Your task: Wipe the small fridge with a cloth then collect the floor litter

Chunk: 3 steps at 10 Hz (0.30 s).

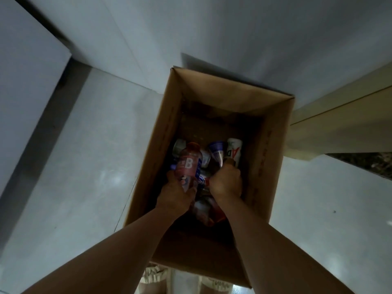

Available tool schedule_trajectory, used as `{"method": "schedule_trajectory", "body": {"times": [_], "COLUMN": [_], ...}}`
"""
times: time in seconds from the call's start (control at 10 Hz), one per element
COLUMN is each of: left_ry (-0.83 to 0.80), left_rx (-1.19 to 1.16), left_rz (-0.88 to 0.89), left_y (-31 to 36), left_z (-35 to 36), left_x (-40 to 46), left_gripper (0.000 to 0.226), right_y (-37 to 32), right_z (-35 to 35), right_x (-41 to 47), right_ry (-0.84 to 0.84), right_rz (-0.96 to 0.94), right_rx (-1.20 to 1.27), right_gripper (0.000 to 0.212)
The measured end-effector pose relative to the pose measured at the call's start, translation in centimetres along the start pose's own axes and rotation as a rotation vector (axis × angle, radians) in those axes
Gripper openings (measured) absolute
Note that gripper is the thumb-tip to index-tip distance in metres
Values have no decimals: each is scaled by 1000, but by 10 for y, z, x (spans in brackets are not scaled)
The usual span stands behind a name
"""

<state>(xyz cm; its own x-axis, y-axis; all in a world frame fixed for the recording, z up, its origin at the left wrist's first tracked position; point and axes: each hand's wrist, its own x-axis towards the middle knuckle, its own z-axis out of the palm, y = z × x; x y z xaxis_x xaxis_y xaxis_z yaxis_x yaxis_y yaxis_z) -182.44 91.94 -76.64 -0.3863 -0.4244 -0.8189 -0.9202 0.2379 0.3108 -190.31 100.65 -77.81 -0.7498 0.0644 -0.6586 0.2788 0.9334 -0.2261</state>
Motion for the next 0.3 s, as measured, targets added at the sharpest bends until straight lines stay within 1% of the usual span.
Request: {"method": "schedule_trajectory", "body": {"times": [0.2, 0.3], "left_ry": [-5, 19], "left_rx": [105, 125], "left_rz": [66, 87], "left_y": [22, 32], "left_z": [-16, -30], "left_x": [-27, -55], "left_gripper": [62, 53], "right_y": [3, 4], "right_z": [-30, -56], "right_x": [-32, -61], "right_ry": [-118, -146], "right_rz": [-96, -107], "right_rx": [17, 20], "right_gripper": [63, 66]}}
